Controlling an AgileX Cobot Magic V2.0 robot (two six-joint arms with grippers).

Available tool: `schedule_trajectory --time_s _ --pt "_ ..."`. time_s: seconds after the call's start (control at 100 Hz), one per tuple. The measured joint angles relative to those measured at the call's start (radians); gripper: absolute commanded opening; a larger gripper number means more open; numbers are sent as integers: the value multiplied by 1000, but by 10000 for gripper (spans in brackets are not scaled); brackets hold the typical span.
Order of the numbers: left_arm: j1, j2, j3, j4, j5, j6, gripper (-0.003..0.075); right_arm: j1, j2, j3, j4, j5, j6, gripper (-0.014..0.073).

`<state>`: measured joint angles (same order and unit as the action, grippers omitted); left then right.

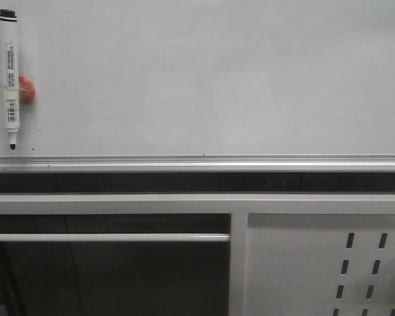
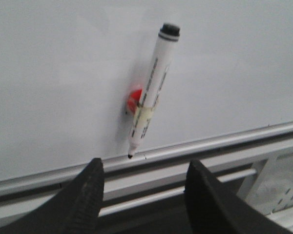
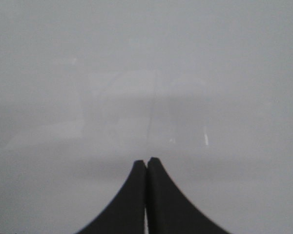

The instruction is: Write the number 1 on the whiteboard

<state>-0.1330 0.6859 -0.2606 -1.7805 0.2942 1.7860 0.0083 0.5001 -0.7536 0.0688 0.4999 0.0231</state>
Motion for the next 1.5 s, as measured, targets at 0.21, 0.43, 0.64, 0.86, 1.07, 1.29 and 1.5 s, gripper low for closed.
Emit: schedule_trajectory --time_s 0.21,0.43,0.64,0.86,1.07,1.29,1.5 --pt "0 202 -21 -17 78 32 324 0 0 0 0 4 0 -71" --pt "0 366 -63 -17 206 31 228 0 0 0 1 9 0 -71" --pt "0 370 -79 -17 210 132 214 0 0 0 1 23 0 -71" --pt "0 327 -80 -17 189 190 346 0 0 0 1 32 0 -71" --pt "0 324 -84 -17 75 211 437 0 0 0 1 50 -10 -71" --pt "0 324 -125 -19 51 213 437 0 0 0 1 53 -12 -71" --pt "0 380 -169 -19 49 213 435 0 0 0 1 53 -12 -71"
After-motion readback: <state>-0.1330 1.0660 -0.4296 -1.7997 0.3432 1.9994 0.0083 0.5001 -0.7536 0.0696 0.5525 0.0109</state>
